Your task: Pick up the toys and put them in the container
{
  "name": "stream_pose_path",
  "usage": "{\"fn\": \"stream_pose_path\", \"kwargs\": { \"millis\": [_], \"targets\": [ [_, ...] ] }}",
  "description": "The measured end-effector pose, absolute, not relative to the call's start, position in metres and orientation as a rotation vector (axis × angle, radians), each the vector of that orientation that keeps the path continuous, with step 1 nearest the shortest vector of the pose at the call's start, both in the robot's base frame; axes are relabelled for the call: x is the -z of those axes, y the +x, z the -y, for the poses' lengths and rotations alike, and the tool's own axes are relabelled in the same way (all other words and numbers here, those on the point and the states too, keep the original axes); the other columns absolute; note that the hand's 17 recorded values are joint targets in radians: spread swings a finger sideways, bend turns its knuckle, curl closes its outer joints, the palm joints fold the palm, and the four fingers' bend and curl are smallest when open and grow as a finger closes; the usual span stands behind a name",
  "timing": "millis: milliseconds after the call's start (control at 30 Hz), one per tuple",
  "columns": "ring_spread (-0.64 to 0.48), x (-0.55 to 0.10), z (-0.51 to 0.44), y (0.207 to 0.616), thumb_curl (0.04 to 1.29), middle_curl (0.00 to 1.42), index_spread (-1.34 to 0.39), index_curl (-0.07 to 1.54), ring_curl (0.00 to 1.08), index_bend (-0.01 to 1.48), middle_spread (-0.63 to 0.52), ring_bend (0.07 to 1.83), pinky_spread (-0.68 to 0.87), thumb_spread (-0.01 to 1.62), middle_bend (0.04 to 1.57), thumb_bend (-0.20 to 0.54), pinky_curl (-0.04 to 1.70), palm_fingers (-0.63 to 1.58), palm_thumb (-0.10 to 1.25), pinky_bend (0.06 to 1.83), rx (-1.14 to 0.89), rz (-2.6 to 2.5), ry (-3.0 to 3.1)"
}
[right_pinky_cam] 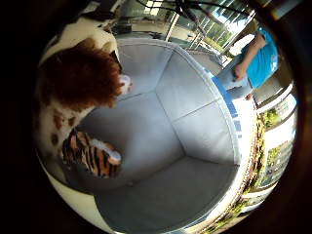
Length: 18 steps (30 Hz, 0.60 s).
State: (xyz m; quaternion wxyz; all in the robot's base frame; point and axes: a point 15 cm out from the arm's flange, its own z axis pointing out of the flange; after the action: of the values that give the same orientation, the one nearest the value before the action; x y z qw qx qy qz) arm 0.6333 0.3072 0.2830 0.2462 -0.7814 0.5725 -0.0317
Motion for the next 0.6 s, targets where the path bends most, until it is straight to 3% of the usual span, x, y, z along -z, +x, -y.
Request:
{"fn": "stream_pose_path", "kwargs": {
  "millis": [67,233,600],
  "targets": [
    [0.2,-0.283,-0.305,0.629,0.64,0.61,-0.97,1.12,0.51,0.16,-0.06,0.96,0.36,1.12,0.5,-0.042,0.67,-0.09,0.61,1.35,0.075,-1.55,-2.162],
    [0.25,-0.3,-0.301,0.613,0.59,0.49,-0.76,0.92,0.38,0.1,-0.01,0.72,0.44,1.12,0.34,-0.032,0.56,-0.12,0.58,1.19,0.065,-1.476,-2.242],
    [0.28,-0.392,-0.268,0.56,0.51,0.4,-0.5,0.61,0.31,0.15,0.0,0.58,0.52,1.13,0.19,-0.028,0.46,0.04,0.55,1.1,0.033,-1.419,-2.303]
  ]
}}
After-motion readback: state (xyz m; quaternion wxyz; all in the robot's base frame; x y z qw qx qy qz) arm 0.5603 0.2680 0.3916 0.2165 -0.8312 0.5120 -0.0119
